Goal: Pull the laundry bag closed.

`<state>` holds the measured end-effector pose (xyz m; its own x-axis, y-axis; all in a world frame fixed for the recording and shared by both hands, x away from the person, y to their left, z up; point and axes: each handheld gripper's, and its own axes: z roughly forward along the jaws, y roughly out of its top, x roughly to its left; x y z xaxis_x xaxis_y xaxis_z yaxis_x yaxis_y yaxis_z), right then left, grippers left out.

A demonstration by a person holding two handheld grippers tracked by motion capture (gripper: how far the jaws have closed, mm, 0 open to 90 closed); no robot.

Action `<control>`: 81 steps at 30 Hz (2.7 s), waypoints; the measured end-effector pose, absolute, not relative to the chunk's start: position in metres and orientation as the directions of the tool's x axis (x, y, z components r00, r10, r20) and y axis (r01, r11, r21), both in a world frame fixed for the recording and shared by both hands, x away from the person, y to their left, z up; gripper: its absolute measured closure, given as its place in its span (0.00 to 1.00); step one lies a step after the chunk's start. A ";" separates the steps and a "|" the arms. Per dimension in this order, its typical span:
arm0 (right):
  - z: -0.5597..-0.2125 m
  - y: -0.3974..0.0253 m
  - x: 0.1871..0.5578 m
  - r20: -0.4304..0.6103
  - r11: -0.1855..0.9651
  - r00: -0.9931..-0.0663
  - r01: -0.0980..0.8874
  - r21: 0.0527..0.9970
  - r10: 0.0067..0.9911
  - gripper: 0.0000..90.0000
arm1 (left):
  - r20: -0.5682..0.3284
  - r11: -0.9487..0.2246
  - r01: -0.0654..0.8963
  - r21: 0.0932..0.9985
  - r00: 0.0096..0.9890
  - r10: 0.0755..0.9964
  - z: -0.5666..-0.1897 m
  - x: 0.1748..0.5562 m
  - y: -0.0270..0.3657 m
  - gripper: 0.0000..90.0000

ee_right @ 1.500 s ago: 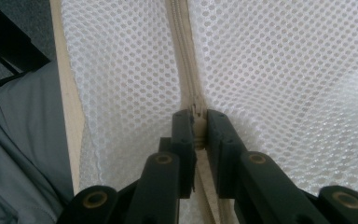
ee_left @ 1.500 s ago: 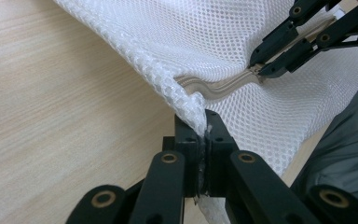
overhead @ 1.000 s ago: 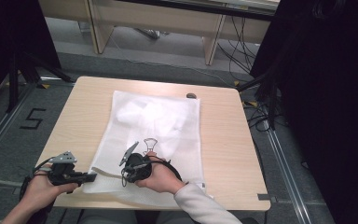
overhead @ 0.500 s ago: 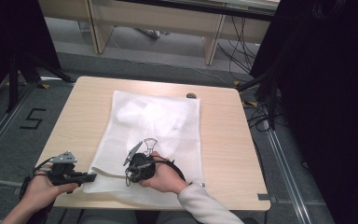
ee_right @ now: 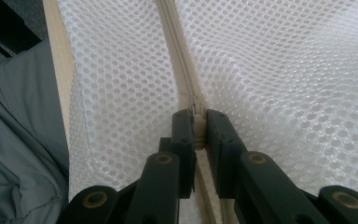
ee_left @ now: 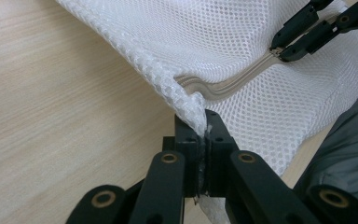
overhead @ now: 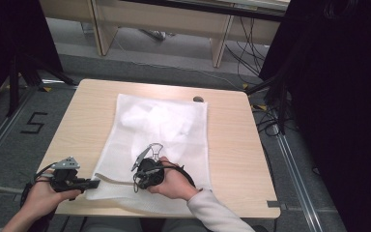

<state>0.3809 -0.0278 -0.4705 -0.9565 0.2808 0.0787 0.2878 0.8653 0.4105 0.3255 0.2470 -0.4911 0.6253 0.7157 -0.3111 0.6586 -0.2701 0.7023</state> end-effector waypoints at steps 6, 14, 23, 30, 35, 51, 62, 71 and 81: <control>-0.470 -0.034 0.382 0.081 0.865 -0.957 0.286 0.411 0.278 0.92 | -0.307 -0.283 0.662 0.694 0.627 0.716 -0.490 0.326 0.248 0.95; -0.468 -0.038 0.382 0.081 0.864 -0.955 0.292 0.410 0.285 0.92 | -0.308 -0.288 0.665 0.689 0.628 0.714 -0.490 0.326 0.248 0.95; -0.466 -0.040 0.382 0.095 0.856 -0.951 0.307 0.417 0.295 0.92 | -0.310 -0.272 0.659 0.701 0.625 0.717 -0.491 0.326 0.247 0.95; -0.466 -0.045 0.384 0.084 0.856 -0.954 0.297 0.422 0.289 0.92 | -0.301 -0.290 0.663 0.691 0.628 0.718 -0.491 0.326 0.248 0.95; -0.464 -0.046 0.382 0.093 0.854 -0.950 0.308 0.419 0.297 0.92 | -0.302 -0.291 0.662 0.690 0.630 0.715 -0.491 0.326 0.248 0.95; -0.461 -0.057 0.382 0.093 0.849 -0.946 0.320 0.420 0.311 0.92 | -0.304 -0.282 0.659 0.697 0.629 0.715 -0.492 0.326 0.248 0.95; -0.459 -0.061 0.381 0.082 0.853 -0.949 0.311 0.418 0.306 0.92 | -0.305 -0.282 0.659 0.697 0.629 0.715 -0.492 0.326 0.248 0.95; -0.458 -0.070 0.381 0.080 0.847 -0.940 0.334 0.413 0.332 0.92 | -0.305 -0.282 0.660 0.697 0.628 0.716 -0.493 0.326 0.248 0.95; -0.457 -0.077 0.382 0.072 0.850 -0.942 0.326 0.414 0.327 0.92 | -0.304 -0.284 0.660 0.696 0.628 0.717 -0.493 0.326 0.248 0.95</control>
